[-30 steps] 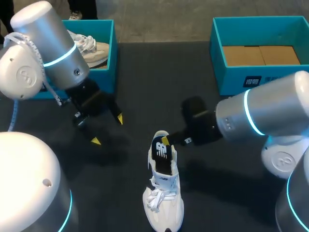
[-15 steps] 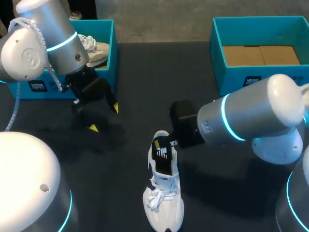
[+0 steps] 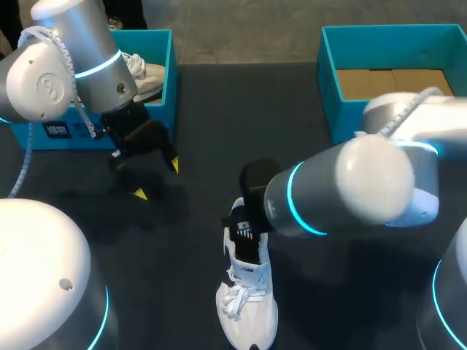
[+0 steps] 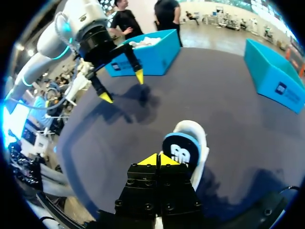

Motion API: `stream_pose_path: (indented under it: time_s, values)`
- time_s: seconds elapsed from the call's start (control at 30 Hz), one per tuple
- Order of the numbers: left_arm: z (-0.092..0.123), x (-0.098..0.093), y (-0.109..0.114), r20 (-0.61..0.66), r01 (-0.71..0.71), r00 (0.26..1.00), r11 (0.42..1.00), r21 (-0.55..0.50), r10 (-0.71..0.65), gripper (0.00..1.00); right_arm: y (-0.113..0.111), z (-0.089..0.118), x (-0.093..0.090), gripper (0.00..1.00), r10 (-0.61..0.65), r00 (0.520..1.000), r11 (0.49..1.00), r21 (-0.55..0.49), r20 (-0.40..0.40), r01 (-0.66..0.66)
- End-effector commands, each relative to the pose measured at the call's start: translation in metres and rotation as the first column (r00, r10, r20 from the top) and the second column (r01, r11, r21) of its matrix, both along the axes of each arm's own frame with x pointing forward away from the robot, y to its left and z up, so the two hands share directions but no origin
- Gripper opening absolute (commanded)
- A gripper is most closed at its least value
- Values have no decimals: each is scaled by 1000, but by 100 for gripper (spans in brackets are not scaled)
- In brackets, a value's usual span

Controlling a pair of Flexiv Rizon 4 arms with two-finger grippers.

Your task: Take the shoe out of the shoebox, open the shoe tongue, remove and reinsert the insole, then place the shoe into the shoebox

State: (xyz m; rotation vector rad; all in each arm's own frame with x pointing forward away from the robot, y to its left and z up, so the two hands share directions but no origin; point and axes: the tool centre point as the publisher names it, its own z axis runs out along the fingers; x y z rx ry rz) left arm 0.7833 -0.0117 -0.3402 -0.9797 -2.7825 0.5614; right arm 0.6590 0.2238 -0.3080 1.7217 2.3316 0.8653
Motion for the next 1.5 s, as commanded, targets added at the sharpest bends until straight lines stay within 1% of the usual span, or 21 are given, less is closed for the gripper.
stream_pose_path:
  time_s: [0.03, 0.3, 0.63, 0.73, 0.83, 0.97, 1.03, 1.07, 1.17, 1.2, 1.5]
  values:
    - [1, -1, 1, 3, 0, 1000, 1000, 2, 0, 100, -4, 6, -1, 0, -136, 988, 963, -225, 74, 149]
    - [-1, 3, 1, 18, -19, 1000, 1000, 6, 19, 100, -4, 6, -1, 0, -136, 988, 963, -225, 74, 149]
    - [-1, 4, -1, 21, -13, 1000, 1000, 23, 13, 100, -8, -5, 13, 0, -102, 991, 983, -147, 84, 114]
    - [-1, 4, -1, 21, -13, 1000, 1000, 23, 13, 100, -12, -12, 15, 0, -100, 992, 985, -132, 75, 109]
    - [-1, 4, -1, 21, -13, 1000, 1000, 23, 13, 100, -16, -15, 16, 0, -106, 992, 984, -135, 75, 115]
    - [-1, 4, -1, 21, -13, 1000, 1000, 23, 13, 100, -15, -16, 20, 0, -103, 991, 980, -163, 88, 116]
    - [-1, 4, -1, 21, -13, 1000, 1000, 23, 13, 100, -14, -21, 23, 0, -96, 992, 982, -153, 85, 108]
    - [-1, 4, -1, 21, -13, 1000, 1000, 23, 13, 100, -13, -24, 25, 0, -103, 992, 979, -169, 78, 115]
    - [-1, 4, -1, 21, -13, 1000, 1000, 23, 13, 100, -11, -34, 28, 0, -104, 992, 978, -174, 67, 114]
    - [-1, 4, -1, 21, -13, 1000, 1000, 23, 13, 100, -10, -36, 29, 0, -96, 993, 982, -158, 68, 106]
    - [-1, 4, -1, 21, -13, 1000, 1000, 23, 13, 100, -7, -52, 31, 0, -108, 992, 981, -153, 68, 117]
